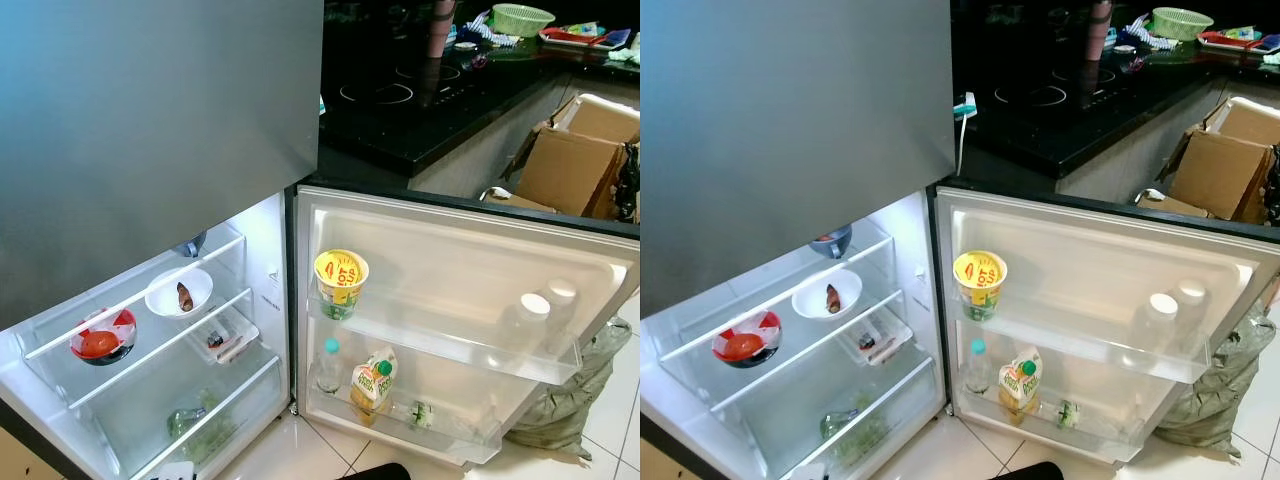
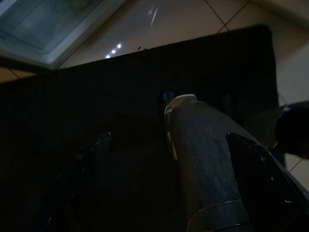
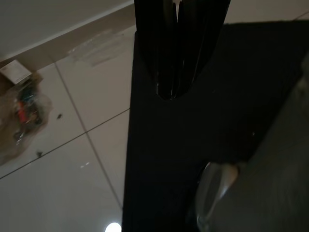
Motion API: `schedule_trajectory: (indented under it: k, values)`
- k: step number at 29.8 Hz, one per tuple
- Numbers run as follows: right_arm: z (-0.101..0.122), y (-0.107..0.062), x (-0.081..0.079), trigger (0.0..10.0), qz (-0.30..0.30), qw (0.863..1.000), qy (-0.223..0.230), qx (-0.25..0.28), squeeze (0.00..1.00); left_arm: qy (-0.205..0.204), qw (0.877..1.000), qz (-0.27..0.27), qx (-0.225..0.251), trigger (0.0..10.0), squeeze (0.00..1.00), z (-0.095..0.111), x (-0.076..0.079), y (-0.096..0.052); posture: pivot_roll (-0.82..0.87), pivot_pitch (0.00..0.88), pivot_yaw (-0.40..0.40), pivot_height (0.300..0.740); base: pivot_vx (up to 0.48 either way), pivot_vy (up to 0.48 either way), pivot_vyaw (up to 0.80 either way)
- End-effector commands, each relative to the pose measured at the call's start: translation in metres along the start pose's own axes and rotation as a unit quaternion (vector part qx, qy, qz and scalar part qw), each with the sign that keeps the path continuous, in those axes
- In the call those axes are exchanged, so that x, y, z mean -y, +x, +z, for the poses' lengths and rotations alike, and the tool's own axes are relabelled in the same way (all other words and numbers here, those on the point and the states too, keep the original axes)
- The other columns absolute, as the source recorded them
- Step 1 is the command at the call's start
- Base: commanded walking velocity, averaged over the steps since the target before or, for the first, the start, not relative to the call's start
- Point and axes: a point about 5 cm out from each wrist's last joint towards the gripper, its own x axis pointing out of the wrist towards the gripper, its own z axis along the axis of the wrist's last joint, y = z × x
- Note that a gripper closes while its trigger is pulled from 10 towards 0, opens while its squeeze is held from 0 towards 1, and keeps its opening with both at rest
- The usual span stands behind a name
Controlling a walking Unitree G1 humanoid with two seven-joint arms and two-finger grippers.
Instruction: Restocking fridge
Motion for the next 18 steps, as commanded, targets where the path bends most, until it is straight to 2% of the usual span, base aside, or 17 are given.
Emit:
schedule_trajectory:
  k: [1, 5, 9, 15, 18]
  values:
    - [0.004, 0.001, -0.004, 10.0, 0.000, 1.000, -0.018, 0.003, 0.00, 0.015, 1.000, 0.001, -0.015, 10.0, 0.00, -0.003, 0.003, 0.001, 0.01, 0.000, 0.016, 0.740, 0.000, 0.000, 0.00]
    - [0.019, 0.002, -0.005, 10.0, 0.001, 0.999, -0.051, 0.013, 0.00, 0.023, 1.000, 0.005, -0.006, 10.0, 0.00, 0.005, 0.006, 0.004, 0.03, 0.000, 0.001, 0.740, 0.000, 0.000, 0.00]
    - [0.026, 0.002, -0.007, 10.0, 0.004, 0.998, -0.060, 0.017, 0.00, 0.041, 0.999, 0.007, -0.014, 10.0, 0.00, 0.003, 0.008, 0.004, 0.03, 0.000, -0.007, 0.740, 0.000, 0.000, 0.00]
    - [0.028, 0.003, -0.011, 10.0, 0.008, 0.997, -0.073, 0.014, 0.00, 0.051, 0.998, 0.011, -0.020, 10.0, 0.00, 0.000, 0.006, 0.003, 0.04, 0.000, -0.024, 0.740, 0.000, 0.000, 0.00]
    - [0.027, 0.003, -0.012, 10.0, 0.010, 0.997, -0.076, 0.011, 0.00, 0.033, 0.999, 0.025, -0.011, 10.0, 0.00, 0.002, 0.001, 0.002, 0.04, 0.000, -0.024, 0.740, 0.000, 0.000, 0.00]
